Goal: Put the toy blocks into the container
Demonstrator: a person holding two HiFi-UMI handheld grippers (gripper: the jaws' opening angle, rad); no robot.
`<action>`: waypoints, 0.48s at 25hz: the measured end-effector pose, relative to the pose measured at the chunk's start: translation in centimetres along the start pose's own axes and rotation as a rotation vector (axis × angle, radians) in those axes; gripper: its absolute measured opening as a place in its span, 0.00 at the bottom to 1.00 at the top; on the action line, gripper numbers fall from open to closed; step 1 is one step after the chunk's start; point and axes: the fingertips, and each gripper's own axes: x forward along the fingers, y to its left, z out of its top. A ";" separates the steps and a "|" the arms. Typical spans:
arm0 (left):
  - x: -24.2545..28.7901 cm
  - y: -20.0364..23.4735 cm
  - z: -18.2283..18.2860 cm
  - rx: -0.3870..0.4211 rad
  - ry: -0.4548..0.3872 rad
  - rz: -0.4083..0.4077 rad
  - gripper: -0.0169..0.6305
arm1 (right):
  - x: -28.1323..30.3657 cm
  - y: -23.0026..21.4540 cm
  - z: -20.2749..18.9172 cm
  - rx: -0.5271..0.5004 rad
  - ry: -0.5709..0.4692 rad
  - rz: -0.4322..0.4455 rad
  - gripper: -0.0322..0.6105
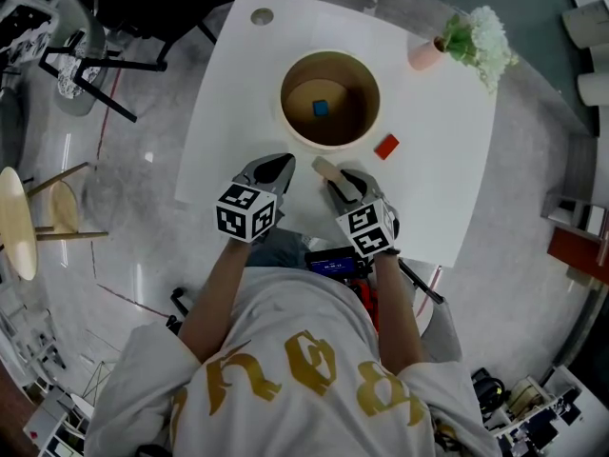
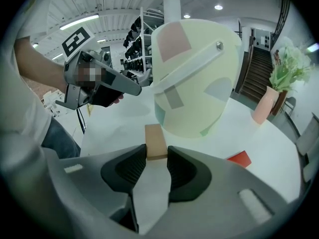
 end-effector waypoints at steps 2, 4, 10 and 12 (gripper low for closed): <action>-0.3 -0.2 0.2 0.007 -0.005 0.000 0.03 | -0.4 0.1 0.2 0.002 -0.005 -0.005 0.30; -0.5 -0.5 0.6 0.015 -0.013 0.001 0.03 | -0.8 0.1 0.4 0.004 -0.016 -0.009 0.30; -1.7 -1.5 2.1 0.042 -0.059 0.000 0.03 | -2.4 0.3 1.5 -0.003 -0.057 -0.031 0.30; -2.0 -1.9 2.3 0.048 -0.069 0.002 0.03 | -3.2 0.5 1.9 -0.003 -0.070 -0.035 0.30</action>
